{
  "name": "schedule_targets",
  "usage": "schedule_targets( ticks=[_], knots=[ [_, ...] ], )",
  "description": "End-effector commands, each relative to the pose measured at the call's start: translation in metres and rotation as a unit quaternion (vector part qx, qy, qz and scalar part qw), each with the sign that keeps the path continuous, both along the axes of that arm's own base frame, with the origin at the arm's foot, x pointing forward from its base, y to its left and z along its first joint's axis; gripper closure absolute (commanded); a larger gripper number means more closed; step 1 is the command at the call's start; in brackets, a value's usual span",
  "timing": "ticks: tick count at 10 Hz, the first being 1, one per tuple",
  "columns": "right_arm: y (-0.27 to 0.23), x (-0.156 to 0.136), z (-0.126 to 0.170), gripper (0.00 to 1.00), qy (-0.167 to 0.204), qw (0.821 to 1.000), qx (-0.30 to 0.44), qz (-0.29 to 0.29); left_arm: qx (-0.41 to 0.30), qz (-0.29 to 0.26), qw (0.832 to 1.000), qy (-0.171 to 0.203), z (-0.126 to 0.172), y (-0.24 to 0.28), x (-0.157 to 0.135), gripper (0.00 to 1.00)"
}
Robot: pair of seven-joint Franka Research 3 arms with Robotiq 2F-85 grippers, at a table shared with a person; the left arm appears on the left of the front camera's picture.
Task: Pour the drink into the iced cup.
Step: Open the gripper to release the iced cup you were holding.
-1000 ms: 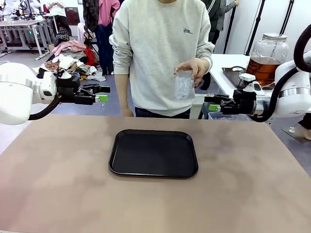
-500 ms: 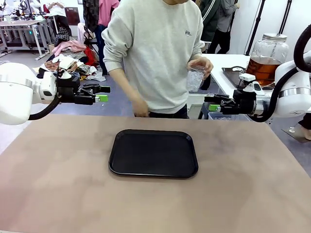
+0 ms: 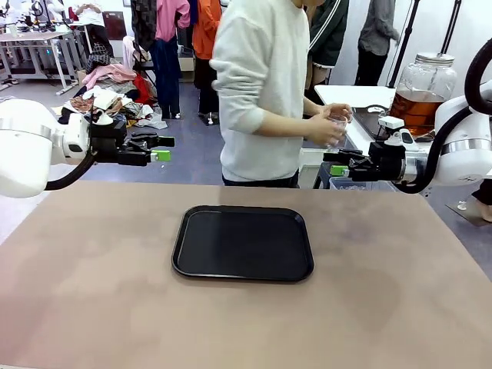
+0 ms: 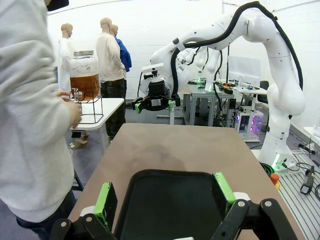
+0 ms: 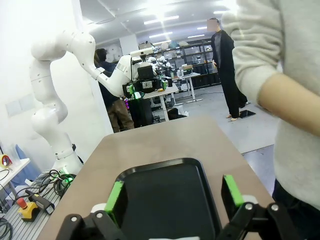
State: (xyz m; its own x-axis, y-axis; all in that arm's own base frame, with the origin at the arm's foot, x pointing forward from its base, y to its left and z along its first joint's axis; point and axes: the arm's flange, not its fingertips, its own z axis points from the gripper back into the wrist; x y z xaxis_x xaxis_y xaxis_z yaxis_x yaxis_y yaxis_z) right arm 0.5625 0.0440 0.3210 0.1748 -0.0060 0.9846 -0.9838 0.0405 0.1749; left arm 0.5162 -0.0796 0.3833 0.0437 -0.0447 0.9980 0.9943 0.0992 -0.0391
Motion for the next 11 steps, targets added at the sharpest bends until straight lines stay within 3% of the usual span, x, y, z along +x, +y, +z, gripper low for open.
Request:
schedule_targets(
  ticks=[1, 11],
  knots=[
    [0.0015, 0.0018, 0.0031, 0.00, -0.001, 1.000, 0.000, 0.002, -0.004, 0.005, 1.000, -0.001, 0.0022, -0.0013, 0.0010, 0.00],
    [0.0015, 0.0018, 0.0031, 0.00, -0.001, 1.000, 0.000, 0.002, -0.004, 0.005, 1.000, -0.001, 0.0022, -0.0013, 0.0010, 0.00]
  ],
)
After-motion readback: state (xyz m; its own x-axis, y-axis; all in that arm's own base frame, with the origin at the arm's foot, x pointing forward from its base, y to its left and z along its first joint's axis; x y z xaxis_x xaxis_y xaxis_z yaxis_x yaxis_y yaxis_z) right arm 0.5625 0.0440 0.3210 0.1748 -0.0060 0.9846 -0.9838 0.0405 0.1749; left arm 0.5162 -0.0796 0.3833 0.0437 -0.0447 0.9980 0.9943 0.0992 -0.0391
